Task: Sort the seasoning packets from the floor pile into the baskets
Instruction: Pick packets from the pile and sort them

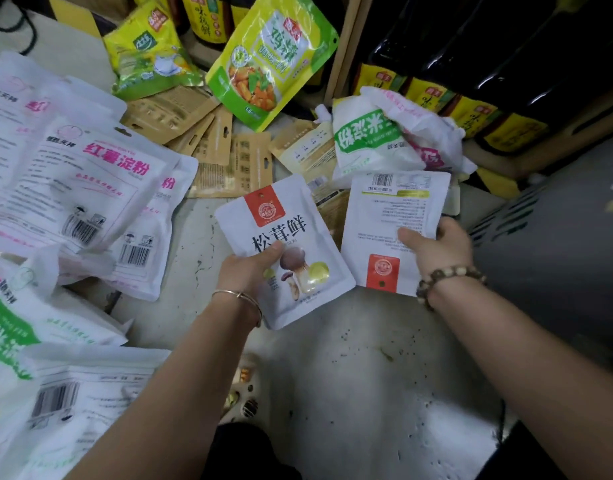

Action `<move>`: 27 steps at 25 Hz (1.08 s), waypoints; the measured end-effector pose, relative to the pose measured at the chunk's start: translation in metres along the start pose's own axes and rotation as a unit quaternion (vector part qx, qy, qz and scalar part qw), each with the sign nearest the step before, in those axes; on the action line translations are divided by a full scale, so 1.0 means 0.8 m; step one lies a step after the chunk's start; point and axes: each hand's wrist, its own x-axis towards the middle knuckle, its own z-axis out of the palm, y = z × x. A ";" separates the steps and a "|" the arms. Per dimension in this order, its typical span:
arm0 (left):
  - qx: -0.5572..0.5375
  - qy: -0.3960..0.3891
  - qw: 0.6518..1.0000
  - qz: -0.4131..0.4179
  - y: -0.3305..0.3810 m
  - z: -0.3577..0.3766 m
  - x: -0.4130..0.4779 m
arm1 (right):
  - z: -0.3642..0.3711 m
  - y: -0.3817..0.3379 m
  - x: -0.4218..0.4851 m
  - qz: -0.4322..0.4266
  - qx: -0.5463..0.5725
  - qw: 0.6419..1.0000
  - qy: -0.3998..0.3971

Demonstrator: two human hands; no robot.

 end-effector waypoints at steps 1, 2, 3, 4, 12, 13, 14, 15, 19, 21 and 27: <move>-0.003 -0.012 1.000 0.009 0.007 0.002 -0.007 | -0.011 -0.009 -0.010 -0.023 0.004 1.000 -0.004; -0.008 -0.026 0.999 0.018 0.016 0.004 -0.015 | -0.020 -0.021 -0.020 -0.046 0.011 0.999 -0.005; -0.015 -0.038 0.999 0.029 0.026 0.006 -0.025 | -0.029 -0.034 -0.029 -0.071 0.020 0.997 -0.004; -0.021 -0.049 0.998 0.041 0.036 0.011 -0.039 | -0.038 -0.047 -0.039 -0.095 0.029 0.995 0.000; 0.000 -0.129 0.973 0.193 0.192 0.021 -0.233 | -0.093 -0.172 -0.159 -0.190 0.167 0.967 -0.013; 0.014 -0.134 0.970 0.202 0.213 0.024 -0.259 | -0.098 -0.186 -0.177 -0.187 0.193 0.963 -0.017; 0.030 -0.142 0.966 0.213 0.232 0.030 -0.288 | -0.104 -0.200 -0.196 -0.192 0.209 0.959 -0.019; 0.044 -0.154 0.961 0.225 0.247 0.038 -0.314 | -0.109 -0.211 -0.214 -0.202 0.214 0.955 -0.020; 0.077 -0.182 0.944 0.264 0.279 0.084 -0.406 | -0.163 -0.256 -0.248 -0.238 0.241 0.941 -0.012; 0.097 -0.197 0.940 0.262 0.286 0.107 -0.437 | -0.215 -0.272 -0.244 -0.240 0.235 0.942 0.023; 0.204 -0.252 0.922 0.211 0.244 0.228 -0.477 | -0.421 -0.223 -0.221 -0.195 0.141 0.952 0.190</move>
